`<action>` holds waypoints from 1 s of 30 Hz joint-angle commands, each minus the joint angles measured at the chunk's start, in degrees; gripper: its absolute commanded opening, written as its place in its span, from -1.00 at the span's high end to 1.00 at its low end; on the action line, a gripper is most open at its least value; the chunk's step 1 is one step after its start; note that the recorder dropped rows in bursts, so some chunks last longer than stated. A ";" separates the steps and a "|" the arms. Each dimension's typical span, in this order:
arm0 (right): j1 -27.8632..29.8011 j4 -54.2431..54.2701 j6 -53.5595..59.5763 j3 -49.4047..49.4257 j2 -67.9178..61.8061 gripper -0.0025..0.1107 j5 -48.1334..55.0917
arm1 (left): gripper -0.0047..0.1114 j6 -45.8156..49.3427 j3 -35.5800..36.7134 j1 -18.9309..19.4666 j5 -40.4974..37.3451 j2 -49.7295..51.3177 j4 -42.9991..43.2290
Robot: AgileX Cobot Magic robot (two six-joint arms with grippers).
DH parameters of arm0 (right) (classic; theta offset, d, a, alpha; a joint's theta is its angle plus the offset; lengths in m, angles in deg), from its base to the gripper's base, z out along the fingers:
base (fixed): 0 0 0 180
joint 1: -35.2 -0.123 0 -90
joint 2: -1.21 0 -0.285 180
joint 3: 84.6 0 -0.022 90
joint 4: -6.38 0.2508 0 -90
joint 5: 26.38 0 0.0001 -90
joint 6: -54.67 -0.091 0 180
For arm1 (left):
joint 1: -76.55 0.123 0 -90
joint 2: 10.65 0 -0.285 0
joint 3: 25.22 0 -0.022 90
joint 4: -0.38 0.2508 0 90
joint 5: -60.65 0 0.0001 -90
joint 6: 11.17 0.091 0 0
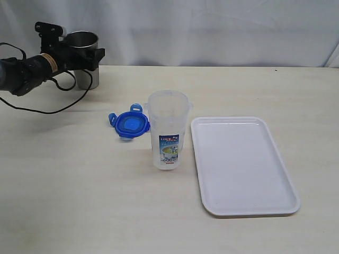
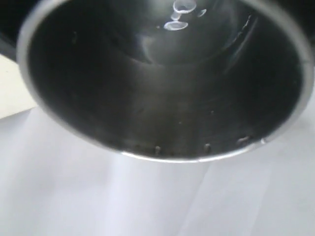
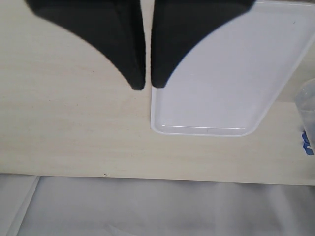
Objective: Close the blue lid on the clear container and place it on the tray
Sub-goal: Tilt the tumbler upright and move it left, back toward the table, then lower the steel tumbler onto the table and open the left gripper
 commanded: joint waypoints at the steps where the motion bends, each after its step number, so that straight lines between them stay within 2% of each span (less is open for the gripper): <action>1: 0.21 0.05 0.15 0.15 0.23 0.88 -0.12 | -0.55 -1.77 -0.53 -0.13 0.35 -1.46 1.65; 10: 0.21 0.05 0.15 0.15 0.23 0.88 -0.12 | -0.55 -2.15 -0.53 -0.13 -0.47 -1.56 3.45; 21: 0.21 0.05 0.15 0.15 0.23 0.88 -0.12 | -0.55 -7.68 -0.53 -0.13 -2.32 -2.34 3.70; 25: 0.21 0.05 0.15 0.15 0.23 0.88 -0.12 | -0.55 -8.86 -0.53 0.09 -2.65 -2.56 9.62; 30: 0.21 0.05 0.15 0.15 0.23 0.88 -0.12 | -0.55 -15.64 -0.42 0.89 -3.71 -3.41 13.88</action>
